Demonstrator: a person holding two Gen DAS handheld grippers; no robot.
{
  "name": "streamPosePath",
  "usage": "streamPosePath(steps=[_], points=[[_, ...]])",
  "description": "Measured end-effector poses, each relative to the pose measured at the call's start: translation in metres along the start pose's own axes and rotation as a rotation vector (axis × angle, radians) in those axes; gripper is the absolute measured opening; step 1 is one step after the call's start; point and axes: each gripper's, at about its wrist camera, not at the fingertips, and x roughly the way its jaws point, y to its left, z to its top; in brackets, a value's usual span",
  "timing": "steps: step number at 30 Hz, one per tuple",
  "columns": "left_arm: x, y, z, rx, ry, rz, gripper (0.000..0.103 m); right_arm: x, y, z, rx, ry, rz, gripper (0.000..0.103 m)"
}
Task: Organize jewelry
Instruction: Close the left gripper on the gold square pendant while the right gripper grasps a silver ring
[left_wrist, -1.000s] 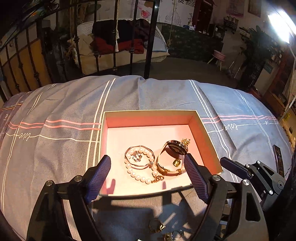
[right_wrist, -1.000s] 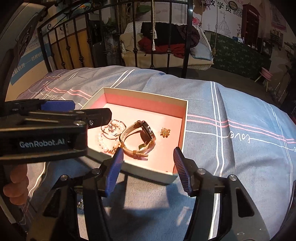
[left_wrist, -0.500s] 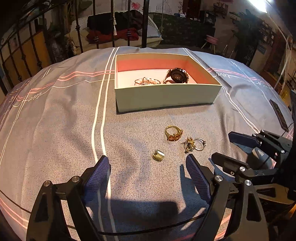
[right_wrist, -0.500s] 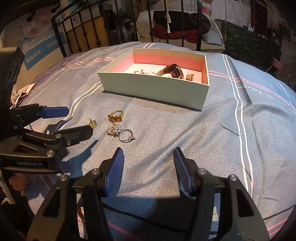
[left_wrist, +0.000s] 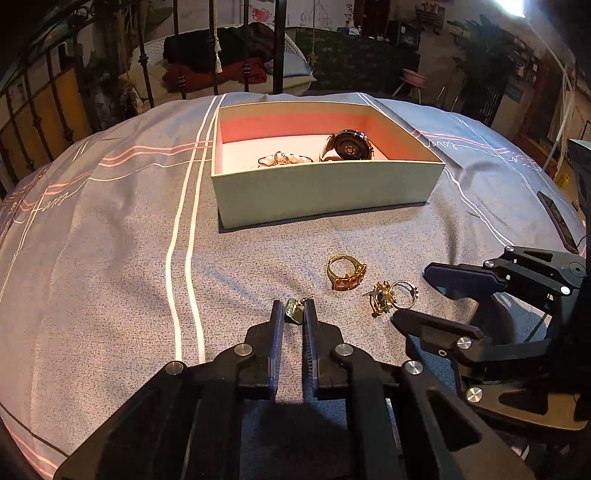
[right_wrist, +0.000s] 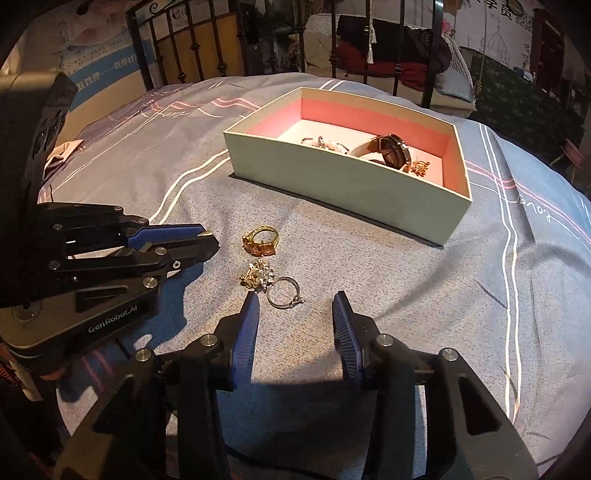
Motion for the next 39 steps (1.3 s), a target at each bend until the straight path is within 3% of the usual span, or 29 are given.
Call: streamPosePath(steps=[5, 22, 28, 34, 37, 39], points=[[0.000, 0.004, -0.001, -0.023, -0.012, -0.020, 0.010, 0.002, 0.012, 0.001, -0.058, -0.004, -0.001, 0.020], [-0.009, 0.007, -0.003, -0.062, -0.027, -0.071, 0.008, -0.018, -0.005, -0.011, 0.045, -0.067, 0.010, 0.019], [-0.006, 0.004, -0.002, -0.045, -0.014, -0.025, 0.008, -0.017, -0.004, -0.011, 0.046, -0.064, 0.018, 0.020], [0.000, -0.003, 0.003, -0.012, -0.003, -0.012, 0.025, -0.016, -0.006, -0.012, 0.052, -0.062, 0.023, 0.020], [0.004, -0.005, 0.006, -0.001, 0.002, 0.003, 0.026, -0.016, -0.006, -0.012, 0.050, -0.060, 0.023, 0.020], [0.007, -0.004, 0.009, -0.005, 0.006, -0.001, 0.021, -0.016, -0.005, -0.012, 0.049, -0.060, 0.022, 0.020]])
